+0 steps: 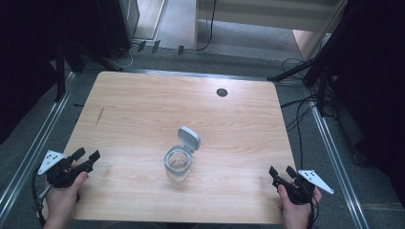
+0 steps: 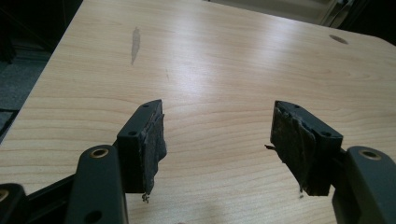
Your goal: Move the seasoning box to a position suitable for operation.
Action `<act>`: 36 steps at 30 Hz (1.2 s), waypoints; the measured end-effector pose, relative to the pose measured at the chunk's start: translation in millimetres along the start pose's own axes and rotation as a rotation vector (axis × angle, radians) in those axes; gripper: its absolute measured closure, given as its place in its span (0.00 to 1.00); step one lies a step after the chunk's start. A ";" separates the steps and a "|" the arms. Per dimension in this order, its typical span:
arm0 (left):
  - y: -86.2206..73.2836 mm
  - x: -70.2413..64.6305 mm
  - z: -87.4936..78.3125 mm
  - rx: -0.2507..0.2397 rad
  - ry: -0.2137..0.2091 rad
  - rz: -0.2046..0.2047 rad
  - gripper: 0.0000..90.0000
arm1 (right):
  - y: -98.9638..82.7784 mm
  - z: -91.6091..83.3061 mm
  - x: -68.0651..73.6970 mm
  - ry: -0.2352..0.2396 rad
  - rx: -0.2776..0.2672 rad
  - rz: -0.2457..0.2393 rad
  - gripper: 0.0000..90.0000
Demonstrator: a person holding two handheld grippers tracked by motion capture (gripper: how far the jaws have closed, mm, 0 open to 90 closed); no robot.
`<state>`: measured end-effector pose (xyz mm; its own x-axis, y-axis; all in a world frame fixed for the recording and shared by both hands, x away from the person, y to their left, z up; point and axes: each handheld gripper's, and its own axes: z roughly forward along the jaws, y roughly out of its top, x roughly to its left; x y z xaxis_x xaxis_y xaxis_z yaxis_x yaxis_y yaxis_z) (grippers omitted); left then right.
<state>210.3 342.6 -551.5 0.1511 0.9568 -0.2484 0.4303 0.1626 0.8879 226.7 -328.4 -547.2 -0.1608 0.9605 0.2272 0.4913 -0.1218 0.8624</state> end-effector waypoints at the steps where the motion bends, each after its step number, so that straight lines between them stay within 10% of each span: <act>1: 0.7 -1.7 0.0 0.002 0.010 0.004 0.42 | -0.5 -0.7 2.8 -0.008 -0.003 -0.014 0.35; 14: 16.7 -75.3 33.1 0.063 -0.186 0.062 0.86 | 13.0 4.2 86.2 0.181 -0.032 -0.108 0.94; 24: 26.6 -117.4 54.3 0.085 -0.259 0.097 0.97 | 13.9 30.0 157.9 0.301 0.003 -0.179 0.99; 36: 22.1 -148.6 68.5 0.134 -0.337 0.144 0.97 | 5.7 53.1 206.7 0.354 0.047 -0.177 1.00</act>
<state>258.3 187.5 -521.5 0.4922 0.8314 -0.2580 0.4926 -0.0217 0.8700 241.6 -117.3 -519.4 -0.5275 0.8190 0.2258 0.4669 0.0574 0.8824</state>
